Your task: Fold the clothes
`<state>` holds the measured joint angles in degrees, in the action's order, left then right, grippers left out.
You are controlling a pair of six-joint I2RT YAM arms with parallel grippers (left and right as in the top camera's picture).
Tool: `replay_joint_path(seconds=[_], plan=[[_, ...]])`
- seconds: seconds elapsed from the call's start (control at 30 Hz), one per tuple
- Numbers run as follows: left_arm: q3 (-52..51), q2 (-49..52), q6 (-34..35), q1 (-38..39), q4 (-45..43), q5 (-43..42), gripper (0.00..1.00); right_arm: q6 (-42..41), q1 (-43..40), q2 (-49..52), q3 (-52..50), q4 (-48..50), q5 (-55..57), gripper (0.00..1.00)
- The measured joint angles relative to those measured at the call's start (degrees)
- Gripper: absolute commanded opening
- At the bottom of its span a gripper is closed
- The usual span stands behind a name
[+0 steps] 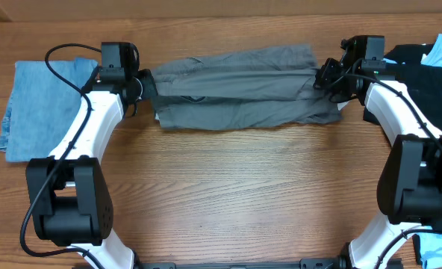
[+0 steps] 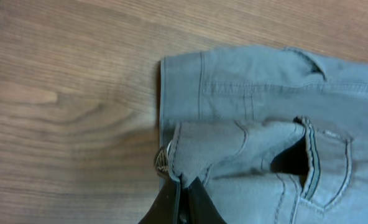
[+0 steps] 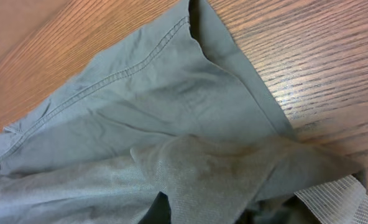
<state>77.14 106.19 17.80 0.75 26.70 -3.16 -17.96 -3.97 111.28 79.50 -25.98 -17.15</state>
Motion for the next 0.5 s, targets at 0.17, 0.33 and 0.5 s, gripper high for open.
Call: replay_joint_path(seconds=[0.17,0.33,0.5], plan=[[7.45,-5.51,-0.02,0.00,12.24,-0.02,0.04,0.07,0.07,-5.46,0.00,-5.79,-0.07,0.04],[13.88,-19.74,0.02,0.87,21.14,0.42,0.04,0.72,0.31,-21.05,0.02,-13.51,0.02,0.04],[15.43,-34.82,1.73,3.48,28.68,2.29,0.04,0.39,0.26,-37.20,0.42,-23.21,0.76,0.04]])
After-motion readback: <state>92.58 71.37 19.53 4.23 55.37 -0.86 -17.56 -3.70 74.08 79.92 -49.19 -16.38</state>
